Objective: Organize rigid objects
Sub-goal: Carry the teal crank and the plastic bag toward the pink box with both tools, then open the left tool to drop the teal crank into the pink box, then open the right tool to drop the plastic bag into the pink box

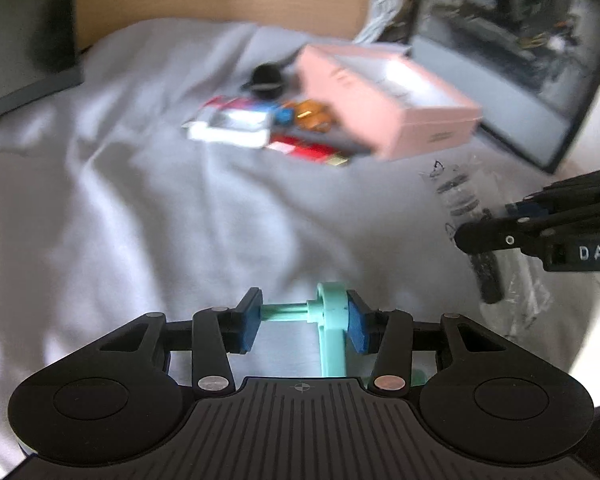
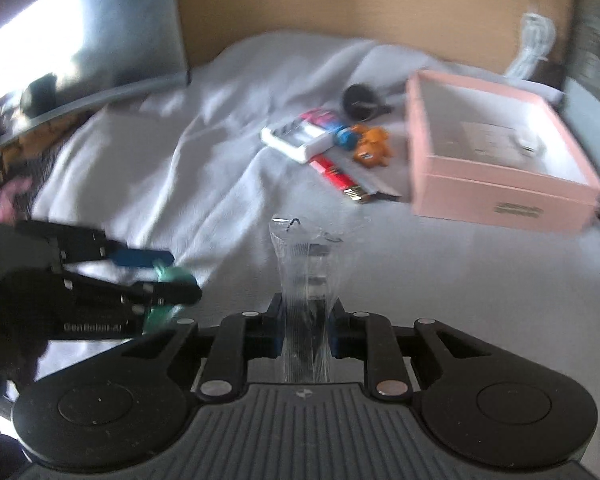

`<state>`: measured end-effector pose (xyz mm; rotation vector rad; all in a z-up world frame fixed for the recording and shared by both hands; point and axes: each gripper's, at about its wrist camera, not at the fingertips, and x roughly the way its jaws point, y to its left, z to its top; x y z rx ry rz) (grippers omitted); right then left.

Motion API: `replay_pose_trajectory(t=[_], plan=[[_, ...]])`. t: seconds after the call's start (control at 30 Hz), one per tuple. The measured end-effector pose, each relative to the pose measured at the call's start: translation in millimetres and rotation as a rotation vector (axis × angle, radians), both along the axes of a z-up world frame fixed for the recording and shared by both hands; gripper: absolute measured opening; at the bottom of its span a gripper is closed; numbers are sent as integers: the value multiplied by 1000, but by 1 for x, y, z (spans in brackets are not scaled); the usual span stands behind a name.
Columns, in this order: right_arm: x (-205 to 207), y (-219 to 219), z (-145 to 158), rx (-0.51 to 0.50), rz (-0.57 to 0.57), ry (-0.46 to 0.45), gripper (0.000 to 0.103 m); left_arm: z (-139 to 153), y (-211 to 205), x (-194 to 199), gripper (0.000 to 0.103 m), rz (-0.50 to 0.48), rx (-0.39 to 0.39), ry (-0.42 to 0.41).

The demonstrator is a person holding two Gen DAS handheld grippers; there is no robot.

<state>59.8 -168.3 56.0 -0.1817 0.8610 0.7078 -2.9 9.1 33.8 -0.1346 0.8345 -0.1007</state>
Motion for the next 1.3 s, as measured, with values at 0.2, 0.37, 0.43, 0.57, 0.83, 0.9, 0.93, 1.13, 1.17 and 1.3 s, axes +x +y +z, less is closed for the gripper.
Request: replay_pose_trajectory(t=[0.2, 0.37, 0.43, 0.57, 0.83, 0.9, 0.93, 1.13, 1.17, 1.3], plan=[[-13, -51, 33, 38, -101, -83, 20, 56, -29, 35, 47, -98, -43, -133], [-10, -79, 45, 61, -184, -145, 20, 100, -49, 107, 47, -115, -39, -236], [-8, -89, 48, 68, -216, -163, 20, 114, -57, 137, 47, -120, -23, -270], [-5, -109, 51, 79, -260, -184, 20, 122, -70, 202, 48, -103, -44, -262], [11, -136, 42, 67, -314, -162, 20, 71, -76, 235, 47, -3, -103, -185], [19, -136, 37, 66, -309, -140, 20, 69, -67, 212, 47, 18, -129, -209], [24, -136, 35, 66, -304, -128, 20, 67, -63, 196, 47, 30, -136, -215], [76, -122, 56, 119, -253, -137, 20, 43, -23, 104, 46, 133, -133, -130], [89, -117, 64, 135, -245, -148, 20, 37, -17, 91, 46, 153, -133, -106], [150, -94, 91, 210, -246, -191, 23, 16, 2, 51, 46, 259, -129, -22]])
